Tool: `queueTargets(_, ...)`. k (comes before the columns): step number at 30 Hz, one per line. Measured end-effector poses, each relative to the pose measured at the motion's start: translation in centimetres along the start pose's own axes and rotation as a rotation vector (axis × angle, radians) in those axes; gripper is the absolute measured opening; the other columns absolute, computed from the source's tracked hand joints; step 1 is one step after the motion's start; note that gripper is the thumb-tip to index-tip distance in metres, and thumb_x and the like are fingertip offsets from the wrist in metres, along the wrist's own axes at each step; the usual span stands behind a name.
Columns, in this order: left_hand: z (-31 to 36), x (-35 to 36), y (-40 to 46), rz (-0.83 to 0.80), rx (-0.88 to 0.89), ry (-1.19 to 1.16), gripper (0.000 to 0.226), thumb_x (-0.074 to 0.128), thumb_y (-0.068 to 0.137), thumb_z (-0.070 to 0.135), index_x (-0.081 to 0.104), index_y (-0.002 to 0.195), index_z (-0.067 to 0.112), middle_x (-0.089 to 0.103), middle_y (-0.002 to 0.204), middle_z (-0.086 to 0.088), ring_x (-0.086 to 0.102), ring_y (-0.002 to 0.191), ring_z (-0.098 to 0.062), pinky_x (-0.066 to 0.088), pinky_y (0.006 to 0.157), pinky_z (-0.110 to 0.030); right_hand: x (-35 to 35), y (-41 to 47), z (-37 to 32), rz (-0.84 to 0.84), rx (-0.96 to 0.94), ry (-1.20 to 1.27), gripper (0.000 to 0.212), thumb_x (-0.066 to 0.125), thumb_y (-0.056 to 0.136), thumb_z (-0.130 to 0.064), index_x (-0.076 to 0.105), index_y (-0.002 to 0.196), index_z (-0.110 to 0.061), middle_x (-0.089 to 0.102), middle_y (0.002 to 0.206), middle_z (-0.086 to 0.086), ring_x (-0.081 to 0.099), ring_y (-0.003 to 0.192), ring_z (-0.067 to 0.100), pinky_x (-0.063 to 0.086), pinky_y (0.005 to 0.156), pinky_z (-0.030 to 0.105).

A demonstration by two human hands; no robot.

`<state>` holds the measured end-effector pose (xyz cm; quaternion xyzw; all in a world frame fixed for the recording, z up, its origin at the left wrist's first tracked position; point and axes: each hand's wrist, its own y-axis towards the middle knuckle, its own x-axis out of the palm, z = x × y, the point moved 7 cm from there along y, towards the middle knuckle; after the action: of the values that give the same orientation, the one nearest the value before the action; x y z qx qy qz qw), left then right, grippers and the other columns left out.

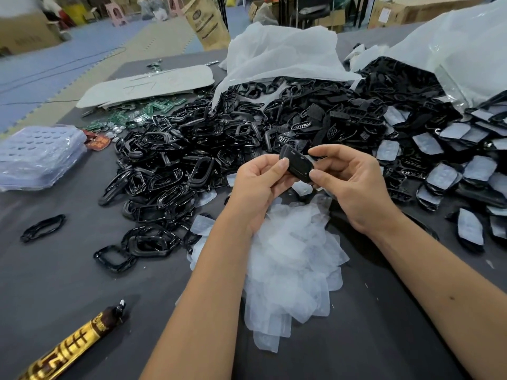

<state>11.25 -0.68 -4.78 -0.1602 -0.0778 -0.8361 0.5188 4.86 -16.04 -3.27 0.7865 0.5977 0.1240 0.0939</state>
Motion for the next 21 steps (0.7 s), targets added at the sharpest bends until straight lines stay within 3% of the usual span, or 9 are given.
queueTargets(7,0.2,-0.1,-0.2,0.023,-0.010,0.004,0.015,0.054,0.105,0.003,0.069,0.102,0.001,0.077,0.094,-0.008,0.073,0.085,-0.014,0.059,0.078,-0.021,0.5,-0.1,0.1,-0.039,0.013,0.029,0.047,0.071,0.088,0.013,0.064,0.130,-0.008,0.072,0.096,0.020,0.072,0.087,0.021,0.059,0.084,0.028)
queueTargets(11,0.2,-0.1,-0.3,0.010,-0.016,0.015,0.015,0.054,0.105,0.004,0.069,0.104,0.002,0.077,0.093,-0.006,0.073,0.081,-0.010,0.057,0.074,-0.018,0.3,-0.1,0.4,-0.049,0.035,0.026,0.044,0.073,0.086,0.013,0.068,0.123,-0.009,0.076,0.086,-0.001,0.074,0.086,0.017,0.060,0.084,0.027)
queueTargets(17,0.2,0.0,-0.4,-0.028,0.005,0.018,0.014,0.055,0.104,0.003,0.068,0.099,0.005,0.078,0.088,-0.002,0.072,0.076,-0.007,0.057,0.072,-0.017,0.0,-0.4,-0.3,-0.044,-0.001,-0.037,0.039,0.074,0.084,0.015,0.072,0.115,-0.008,0.073,0.083,-0.002,0.073,0.082,0.015,0.059,0.082,0.026)
queueTargets(21,1.6,0.7,-1.0,-0.039,0.116,0.145,0.014,0.061,0.098,-0.002,0.070,0.092,0.007,0.079,0.085,-0.005,0.075,0.080,-0.012,0.059,0.075,-0.020,-1.0,0.0,-2.2,-0.098,-0.043,-0.261,0.038,0.076,0.084,0.012,0.078,0.112,-0.014,0.076,0.089,0.001,0.073,0.084,0.018,0.060,0.083,0.027)
